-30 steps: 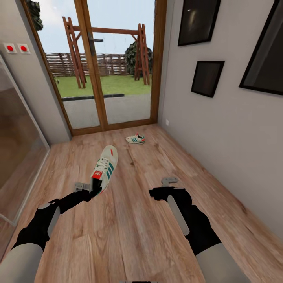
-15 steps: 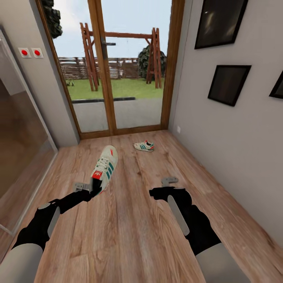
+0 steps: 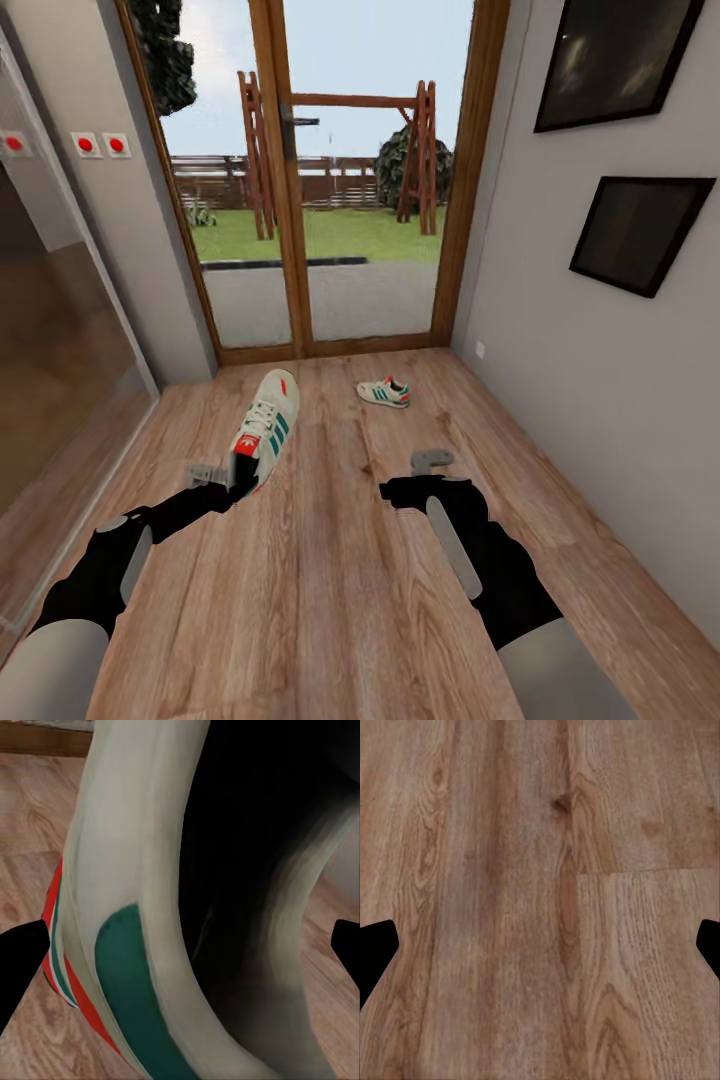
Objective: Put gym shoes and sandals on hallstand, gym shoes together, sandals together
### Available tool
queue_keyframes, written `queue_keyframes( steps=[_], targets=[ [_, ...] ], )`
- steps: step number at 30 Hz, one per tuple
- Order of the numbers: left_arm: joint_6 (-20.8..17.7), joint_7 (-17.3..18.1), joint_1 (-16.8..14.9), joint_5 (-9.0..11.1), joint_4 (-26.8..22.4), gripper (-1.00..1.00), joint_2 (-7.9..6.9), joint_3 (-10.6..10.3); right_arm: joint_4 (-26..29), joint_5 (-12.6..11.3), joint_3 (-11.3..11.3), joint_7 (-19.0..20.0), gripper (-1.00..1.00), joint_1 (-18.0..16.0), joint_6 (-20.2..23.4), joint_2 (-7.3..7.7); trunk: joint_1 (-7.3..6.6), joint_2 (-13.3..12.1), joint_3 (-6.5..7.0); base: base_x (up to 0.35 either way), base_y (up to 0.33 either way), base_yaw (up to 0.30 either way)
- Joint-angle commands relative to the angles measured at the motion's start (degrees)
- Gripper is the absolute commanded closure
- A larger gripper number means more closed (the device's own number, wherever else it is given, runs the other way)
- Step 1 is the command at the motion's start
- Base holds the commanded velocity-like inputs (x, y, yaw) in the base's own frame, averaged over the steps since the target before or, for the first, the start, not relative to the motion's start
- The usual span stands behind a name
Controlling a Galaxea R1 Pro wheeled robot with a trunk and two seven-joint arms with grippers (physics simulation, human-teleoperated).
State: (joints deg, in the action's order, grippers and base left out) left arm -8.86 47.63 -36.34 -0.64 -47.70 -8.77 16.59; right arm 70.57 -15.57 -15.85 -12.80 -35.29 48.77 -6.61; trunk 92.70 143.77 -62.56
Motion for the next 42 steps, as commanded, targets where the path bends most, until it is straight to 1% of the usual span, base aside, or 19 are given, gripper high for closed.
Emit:
queue_keyframes(
  steps=[1, 2, 4, 5, 6, 7, 10, 15, 37, 42],
  targets=[
    [-0.5, 0.4, 0.0, 0.0, -0.1, 1.00, 0.01, 0.4, 0.0, -0.6, -0.1, -0.6, -1.00, 0.0, 0.2, 0.02, 0.03, 0.0, 0.03, 0.340, -0.160, 0.152],
    [-0.5, 0.4, 0.0, 0.0, -0.1, 1.00, -0.06, 1.0, 0.0, -0.6, -0.1, -0.6, -1.00, 0.0, 0.2, 0.02, 0.03, 0.0, 0.11, 0.335, -0.168, 0.152],
    [-0.5, 0.5, 0.0, -0.1, -0.2, 1.00, -0.15, 4.3, 0.0, -0.6, -0.1, -0.6, -1.00, 0.0, 0.1, 0.02, 0.03, 0.0, 0.27, 0.320, -0.178, 0.147],
    [-0.5, 0.5, 0.0, -0.2, -0.2, 1.00, -0.16, 5.0, 0.0, -0.6, -0.1, -0.6, -1.00, 0.0, 0.1, 0.02, 0.03, 0.0, 0.34, 0.315, -0.181, 0.123],
    [-0.5, 0.6, 0.0, -0.2, -0.3, 1.00, -0.19, 6.4, -0.1, -0.6, -0.1, -0.6, -1.00, 0.0, 0.1, 0.02, 0.03, 0.0, 0.38, 0.311, -0.185, 0.079],
    [-0.5, 0.6, 0.0, -0.3, -0.3, 1.00, -0.22, 7.3, -0.1, -0.6, -0.1, -0.5, -1.00, 0.0, 0.1, 0.02, 0.03, 0.0, 0.41, 0.309, -0.189, 0.051],
    [-0.5, 0.6, 0.0, -0.4, -0.3, 1.00, -0.20, 8.5, -0.2, -0.6, -0.1, -0.5, -1.00, 0.0, 0.1, 0.02, 0.03, 0.0, 0.45, 0.307, -0.196, 0.027],
    [-0.5, 0.6, 0.0, -0.6, -0.3, 1.00, -0.05, 8.7, -0.2, -0.6, 0.0, -0.5, -1.00, 0.0, 0.1, 0.02, 0.03, 0.0, 0.46, 0.306, -0.206, 0.005],
    [-0.5, 0.6, 0.0, -0.5, -0.3, 1.00, 0.07, 8.6, 0.1, -0.6, 0.0, -0.5, -1.00, 0.0, 0.1, -0.02, 0.03, 0.0, 0.46, 0.305, -0.209, 0.000],
    [-0.5, 0.6, 0.0, -0.5, -0.3, 1.00, 0.07, 8.6, 0.1, -0.6, -0.1, -0.5, -1.00, 0.0, 0.1, -0.02, 0.03, 0.0, 0.46, 0.305, -0.209, 0.156]
  ],
)
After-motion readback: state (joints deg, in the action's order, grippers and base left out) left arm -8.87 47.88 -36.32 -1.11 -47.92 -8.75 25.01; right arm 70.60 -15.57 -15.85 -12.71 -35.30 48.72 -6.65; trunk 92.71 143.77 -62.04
